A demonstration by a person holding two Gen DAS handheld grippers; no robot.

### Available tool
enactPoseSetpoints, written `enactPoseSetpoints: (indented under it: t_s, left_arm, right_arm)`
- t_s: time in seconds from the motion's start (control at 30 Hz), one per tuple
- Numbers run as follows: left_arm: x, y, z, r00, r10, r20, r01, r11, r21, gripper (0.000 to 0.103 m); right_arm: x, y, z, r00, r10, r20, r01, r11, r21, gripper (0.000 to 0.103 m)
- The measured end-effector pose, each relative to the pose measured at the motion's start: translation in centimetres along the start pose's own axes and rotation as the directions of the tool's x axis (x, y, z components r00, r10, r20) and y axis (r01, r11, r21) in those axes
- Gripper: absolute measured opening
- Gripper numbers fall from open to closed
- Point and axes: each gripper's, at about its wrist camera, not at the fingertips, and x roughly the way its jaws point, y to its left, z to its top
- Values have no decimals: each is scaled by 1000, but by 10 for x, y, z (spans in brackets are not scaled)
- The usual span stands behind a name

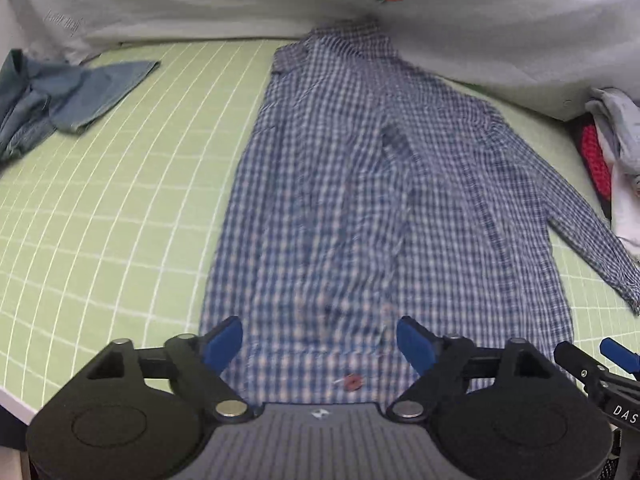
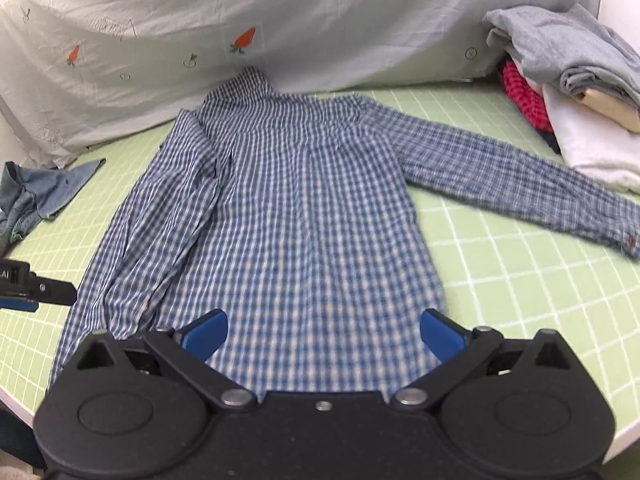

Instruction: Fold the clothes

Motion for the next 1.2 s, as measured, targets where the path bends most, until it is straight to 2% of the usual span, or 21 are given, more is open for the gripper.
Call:
enactPoseSetpoints:
  t_s: [0.13, 0.43, 0.53, 0.7, 0.87, 1.03, 1.2]
  left_arm:
    - [1, -33, 6, 1000, 11, 13, -12, 999, 32, 92]
    - [6, -99, 5, 998, 64, 22, -66, 995, 72, 92]
    - [13, -119, 7, 997, 80, 9, -81, 994, 71, 92]
    - [24, -146, 14, 995, 98, -6, -97, 993, 73, 93]
    - [36, -161, 28, 993, 119, -16, -118, 991, 56, 93]
    - [55, -171, 48, 987, 154, -39, -152, 988, 30, 93]
    - [76, -180, 65, 982, 171, -76, -168, 985, 36, 93]
  right_arm:
    - [2, -28, 8, 999, 24, 26, -24, 999, 29, 103]
    - [14, -108, 19, 999, 40, 20, -42, 992, 122, 103]
    - [22, -129, 27, 1000, 17, 10, -18, 991, 130, 103]
    - [34, -165, 38, 999, -44, 8, 42, 986, 160, 103]
    - [47, -208, 50, 990, -144, 1, 139, 957, 256, 103]
    - [61, -252, 64, 961, -275, 1, 258, 902, 346, 103]
    - [81, -292, 68, 925, -373, -69, 369, 842, 393, 103]
